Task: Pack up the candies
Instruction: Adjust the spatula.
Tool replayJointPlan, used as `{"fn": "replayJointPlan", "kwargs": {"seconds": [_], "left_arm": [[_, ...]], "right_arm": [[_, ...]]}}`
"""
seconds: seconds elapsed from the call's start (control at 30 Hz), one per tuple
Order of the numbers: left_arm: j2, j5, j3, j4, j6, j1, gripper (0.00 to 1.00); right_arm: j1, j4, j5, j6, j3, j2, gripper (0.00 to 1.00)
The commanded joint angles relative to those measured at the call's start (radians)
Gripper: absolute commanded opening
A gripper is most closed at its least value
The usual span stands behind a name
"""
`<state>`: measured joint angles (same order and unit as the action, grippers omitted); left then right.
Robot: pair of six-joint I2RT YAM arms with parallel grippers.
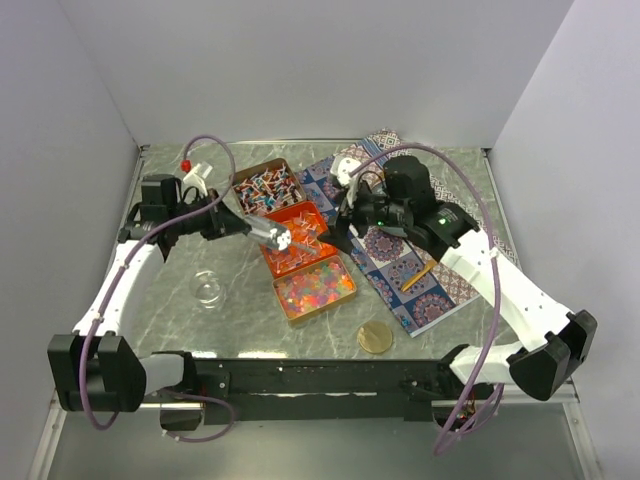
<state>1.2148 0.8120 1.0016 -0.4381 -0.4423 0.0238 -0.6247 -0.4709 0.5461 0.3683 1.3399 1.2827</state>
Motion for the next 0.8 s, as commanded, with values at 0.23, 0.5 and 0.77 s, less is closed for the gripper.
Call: {"fn": "replayJointPlan", "kwargs": {"seconds": [0.23, 0.5, 0.77], "left_arm": [[-0.147, 0.078, -0.159, 0.300, -0.315, -0.018, 0.01], [-0.149, 0.105, -0.150, 0.312, -0.302, -0.021, 0.01], [-0.097, 0.151, -0.129, 0.280, -0.272, -0.021, 0.01]], "right_arm": [[-0.116, 0.106, -0.052, 0.181, -0.038, 0.070, 0.86], [-0.158, -0.044, -0.054, 0.279, 0.140, 0.246, 0.75], [-0.175, -0.029, -0.080, 0.305, 0.125, 0.253, 0.67]]}}
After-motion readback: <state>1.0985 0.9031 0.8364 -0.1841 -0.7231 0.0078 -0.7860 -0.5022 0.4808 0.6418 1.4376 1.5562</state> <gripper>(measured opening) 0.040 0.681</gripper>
